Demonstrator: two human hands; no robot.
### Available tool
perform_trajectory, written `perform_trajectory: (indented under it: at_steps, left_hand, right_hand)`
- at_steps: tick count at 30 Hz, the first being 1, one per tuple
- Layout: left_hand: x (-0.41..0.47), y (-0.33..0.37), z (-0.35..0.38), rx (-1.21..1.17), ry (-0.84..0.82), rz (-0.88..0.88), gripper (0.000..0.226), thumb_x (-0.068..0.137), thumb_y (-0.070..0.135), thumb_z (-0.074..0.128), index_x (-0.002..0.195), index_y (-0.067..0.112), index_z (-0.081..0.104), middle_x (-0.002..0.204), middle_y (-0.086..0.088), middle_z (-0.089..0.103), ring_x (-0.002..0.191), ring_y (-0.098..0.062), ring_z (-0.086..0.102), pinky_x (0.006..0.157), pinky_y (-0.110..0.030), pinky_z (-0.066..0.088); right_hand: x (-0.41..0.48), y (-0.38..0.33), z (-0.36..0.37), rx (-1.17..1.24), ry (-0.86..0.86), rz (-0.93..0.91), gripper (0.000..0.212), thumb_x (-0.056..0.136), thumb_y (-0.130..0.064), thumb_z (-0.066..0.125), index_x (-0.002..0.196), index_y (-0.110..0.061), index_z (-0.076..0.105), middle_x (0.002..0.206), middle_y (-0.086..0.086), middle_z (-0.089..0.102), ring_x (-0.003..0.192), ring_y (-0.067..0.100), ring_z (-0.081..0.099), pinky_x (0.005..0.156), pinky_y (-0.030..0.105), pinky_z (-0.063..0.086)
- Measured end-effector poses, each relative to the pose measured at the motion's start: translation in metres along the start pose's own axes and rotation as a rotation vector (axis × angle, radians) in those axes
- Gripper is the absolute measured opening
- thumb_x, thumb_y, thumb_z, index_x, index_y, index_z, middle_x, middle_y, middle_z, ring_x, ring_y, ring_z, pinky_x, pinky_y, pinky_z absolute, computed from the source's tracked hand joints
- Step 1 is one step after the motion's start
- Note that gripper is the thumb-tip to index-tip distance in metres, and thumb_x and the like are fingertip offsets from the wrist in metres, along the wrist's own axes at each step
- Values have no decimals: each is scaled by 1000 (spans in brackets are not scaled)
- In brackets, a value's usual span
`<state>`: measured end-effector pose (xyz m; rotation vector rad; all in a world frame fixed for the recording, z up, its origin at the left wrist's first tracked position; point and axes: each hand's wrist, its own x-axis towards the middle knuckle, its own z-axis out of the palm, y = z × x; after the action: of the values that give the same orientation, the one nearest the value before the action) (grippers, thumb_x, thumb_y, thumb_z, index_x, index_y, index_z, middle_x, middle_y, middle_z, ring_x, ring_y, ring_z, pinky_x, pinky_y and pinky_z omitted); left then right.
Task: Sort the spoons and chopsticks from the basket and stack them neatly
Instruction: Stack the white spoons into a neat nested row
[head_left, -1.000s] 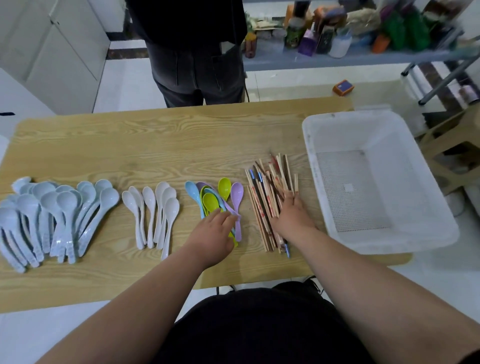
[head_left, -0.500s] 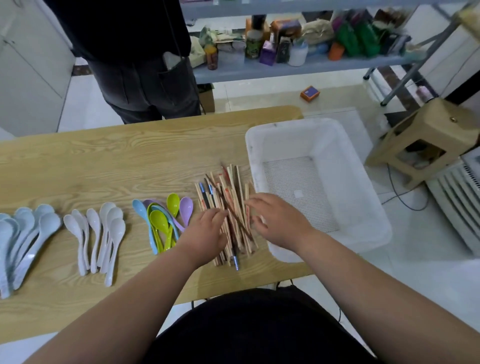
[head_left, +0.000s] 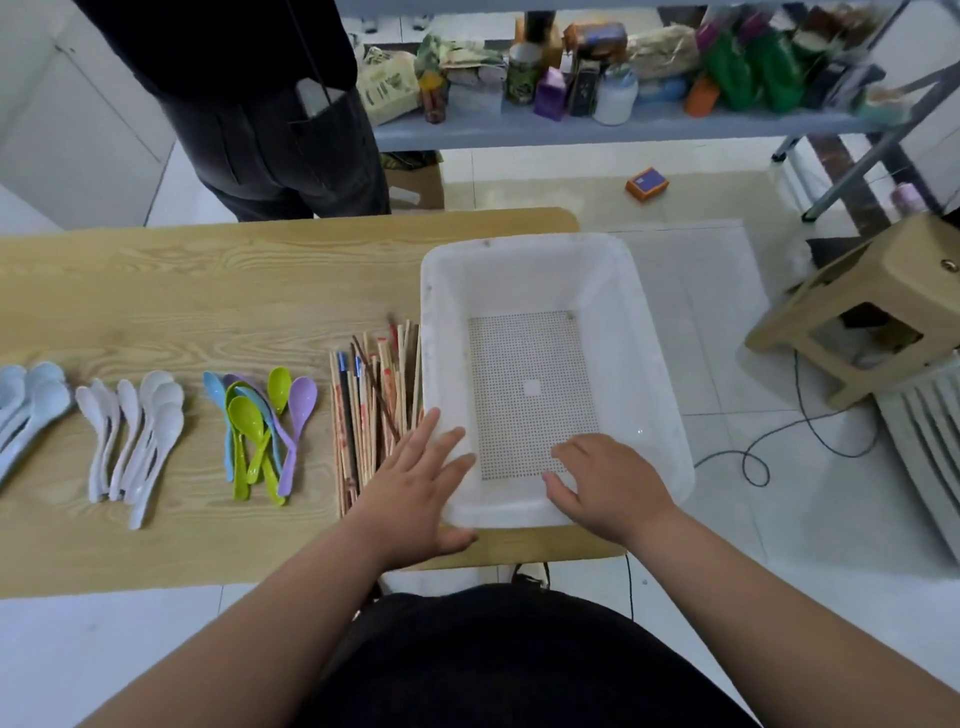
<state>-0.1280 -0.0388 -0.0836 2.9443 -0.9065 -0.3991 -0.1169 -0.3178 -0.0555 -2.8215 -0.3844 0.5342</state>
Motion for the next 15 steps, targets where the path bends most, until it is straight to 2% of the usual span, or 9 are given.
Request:
perform_trajectory:
  at_steps: [2,4,5,6,8,10,12,13,15]
  left_hand:
    - [-1,4,-6,-9,0,-37,92,77,80,45,149,22,44,165,-7,23,154,-32,-3,120,-49,12]
    - [-4,7,-15,-73,-15,-91,94,79,80,38,156,27,28,168,-3,8,154,-27,-12,122,-44,2]
    - [-8,10,-21,-144,-3,-121,91,82,77,37,157,28,25,168,-2,7,155,-25,-9,124,-44,4]
    - [-15,13,-27,-241,39,-157,86,84,72,39,157,27,28,167,-3,16,155,-23,3,125,-46,14]
    - [-36,21,-44,-438,170,-267,71,88,58,47,150,25,42,155,1,42,144,-17,37,114,-43,38]
    - [-67,27,-61,-572,245,-393,55,88,46,56,140,27,53,136,13,54,117,4,49,100,-24,45]
    - [-104,34,-75,-640,260,-458,44,88,40,60,131,32,57,122,24,53,104,17,45,90,-5,35]
    - [-124,36,-79,-676,258,-475,42,87,43,57,129,35,57,118,28,53,105,19,44,88,-3,35]
    - [-165,39,-81,-777,259,-516,44,84,51,49,126,40,56,116,31,55,111,14,49,91,-7,41]
  right_hand:
    - [6,1,-6,-2,-64,-8,60,95,-56,31,126,-18,64,120,1,66,114,22,58,92,37,50]
    - [9,-1,-11,2,-122,-32,51,101,-51,37,138,-20,55,134,0,58,126,20,50,102,34,43]
    - [9,-5,-14,20,-140,-61,48,103,-47,40,142,-22,51,139,-2,54,130,19,46,105,33,40]
    - [8,-11,-17,45,-137,-102,47,103,-44,42,144,-22,49,143,-3,51,133,17,43,108,31,37]
    - [2,-31,-24,98,-105,-208,47,102,-40,47,145,-23,48,146,-7,48,136,14,40,109,26,33]
    - [-6,-58,-31,154,-74,-322,44,100,-38,52,141,-24,53,142,-10,50,134,10,41,106,18,30]
    - [-15,-89,-39,240,-97,-391,37,98,-36,55,135,-28,57,132,-18,52,124,-3,41,98,5,25]
    - [-20,-106,-42,285,-134,-420,33,98,-34,56,131,-30,59,125,-23,53,115,-12,40,94,1,25]
    - [-31,-139,-42,367,-212,-479,25,97,-30,59,122,-32,63,110,-32,52,105,-19,43,87,-1,29]
